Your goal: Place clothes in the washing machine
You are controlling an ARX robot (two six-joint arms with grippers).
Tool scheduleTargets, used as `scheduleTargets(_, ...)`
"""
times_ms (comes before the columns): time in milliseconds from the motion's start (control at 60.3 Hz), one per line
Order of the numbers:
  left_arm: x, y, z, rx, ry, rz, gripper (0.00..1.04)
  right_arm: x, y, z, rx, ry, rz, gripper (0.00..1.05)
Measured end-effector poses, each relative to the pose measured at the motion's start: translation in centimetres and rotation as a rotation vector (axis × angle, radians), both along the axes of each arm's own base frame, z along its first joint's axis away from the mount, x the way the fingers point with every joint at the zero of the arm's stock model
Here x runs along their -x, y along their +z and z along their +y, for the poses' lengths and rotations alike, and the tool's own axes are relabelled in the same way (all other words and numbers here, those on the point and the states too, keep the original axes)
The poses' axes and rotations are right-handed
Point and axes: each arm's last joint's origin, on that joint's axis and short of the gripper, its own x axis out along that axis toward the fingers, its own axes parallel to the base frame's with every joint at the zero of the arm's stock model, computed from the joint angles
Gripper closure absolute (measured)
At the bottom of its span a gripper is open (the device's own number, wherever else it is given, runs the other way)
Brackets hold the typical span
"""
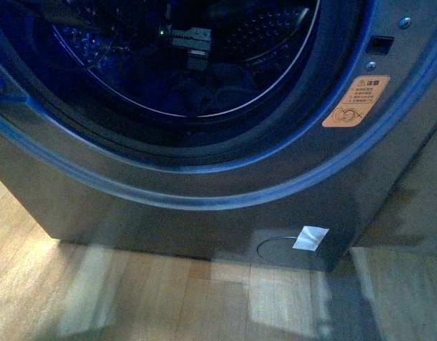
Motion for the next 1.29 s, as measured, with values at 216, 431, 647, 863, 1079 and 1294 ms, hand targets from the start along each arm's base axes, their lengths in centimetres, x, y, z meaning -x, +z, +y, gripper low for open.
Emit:
scheduleTargets(216,5.3,2.3,0.0,0.057,-0.102,-0.039,0.07,0.0,0.0,0.0,0.0,0.0,0.0,1.02)
scheduleTargets(431,11.9,5.7,-0.5,0.145,-0.291,-0.056,0.07,0.0,0.0,0.0,0.0,0.0,0.0,1.02)
scheduleTargets(647,18.3,9.3,0.3,0.255,-0.377,-0.089,0.07,0.0,0.0,0.0,0.002,0.0,0.0,0.92)
scheduleTargets(863,24.1,12.0,1.4,0.256,-0.361,-0.231,0.11,0.0,0.0,0.0,0.002,0.0,0.0,0.53)
scheduleTargets(1079,29.8,11.1,6.7,0.134,0.07,-0.504,0.53,0.0,0.0,0.0,0.002,0.0,0.0,0.11)
scheduleTargets(1294,32.1,8.8,8.8,0.123,0.056,-0.491,0.93,0.0,0.0,0.0,0.002,0.0,0.0,0.07)
